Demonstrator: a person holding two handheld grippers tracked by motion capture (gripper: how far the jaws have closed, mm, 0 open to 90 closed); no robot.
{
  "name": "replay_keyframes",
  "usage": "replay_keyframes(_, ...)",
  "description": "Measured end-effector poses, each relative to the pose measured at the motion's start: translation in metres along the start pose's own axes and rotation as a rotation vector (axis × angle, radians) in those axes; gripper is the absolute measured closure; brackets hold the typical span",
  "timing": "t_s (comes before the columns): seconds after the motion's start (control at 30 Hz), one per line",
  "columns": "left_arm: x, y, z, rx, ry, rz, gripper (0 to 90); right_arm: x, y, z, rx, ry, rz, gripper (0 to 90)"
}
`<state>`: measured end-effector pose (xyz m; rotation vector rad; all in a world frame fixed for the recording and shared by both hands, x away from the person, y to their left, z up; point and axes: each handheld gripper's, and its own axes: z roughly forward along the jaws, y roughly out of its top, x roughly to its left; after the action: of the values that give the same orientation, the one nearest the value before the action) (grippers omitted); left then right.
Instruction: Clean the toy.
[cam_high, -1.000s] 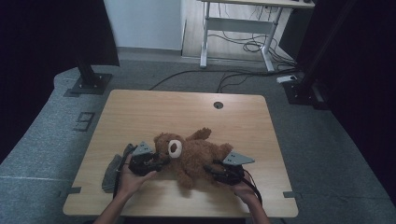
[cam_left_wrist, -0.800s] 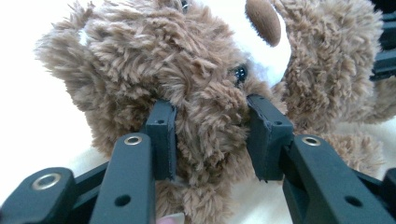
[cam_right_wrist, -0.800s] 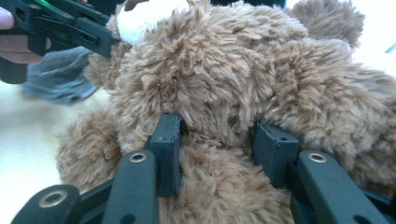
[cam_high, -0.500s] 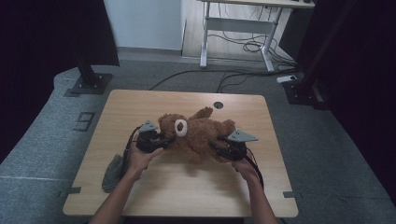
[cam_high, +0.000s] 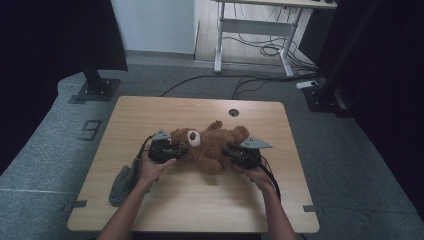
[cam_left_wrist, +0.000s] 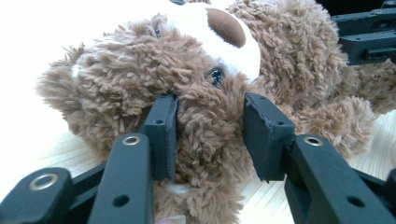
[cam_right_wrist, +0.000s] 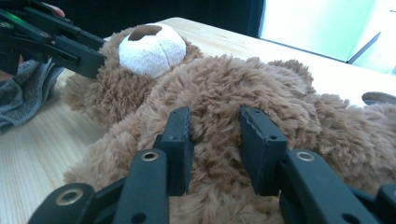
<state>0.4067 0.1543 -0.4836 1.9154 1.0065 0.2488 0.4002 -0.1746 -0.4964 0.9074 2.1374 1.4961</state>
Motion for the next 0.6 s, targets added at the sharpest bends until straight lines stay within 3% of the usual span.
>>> replay_keyframes(0.1,0.002,0.001,-0.006,-0.011,0.019,-0.005,51.4,0.000,0.001,-0.002,0.000,-0.008,-0.007,57.4)
replay_keyframes(0.23,-0.001,0.004,-0.022,-0.039,0.072,0.030,44.8,-0.002,0.002,-0.014,-0.023,-0.030,-0.001,48.8)
replay_keyframes(0.33,-0.006,0.006,-0.036,-0.055,0.102,0.058,40.3,-0.002,0.002,-0.028,-0.071,-0.050,0.006,44.3)
replay_keyframes(0.4,-0.009,0.005,-0.045,-0.051,0.106,0.077,37.3,0.001,0.002,-0.036,-0.085,-0.055,0.009,40.9)
replay_keyframes(0.6,-0.018,-0.010,-0.072,-0.072,0.090,0.080,33.5,0.011,-0.004,-0.058,-0.108,-0.072,0.001,36.3)
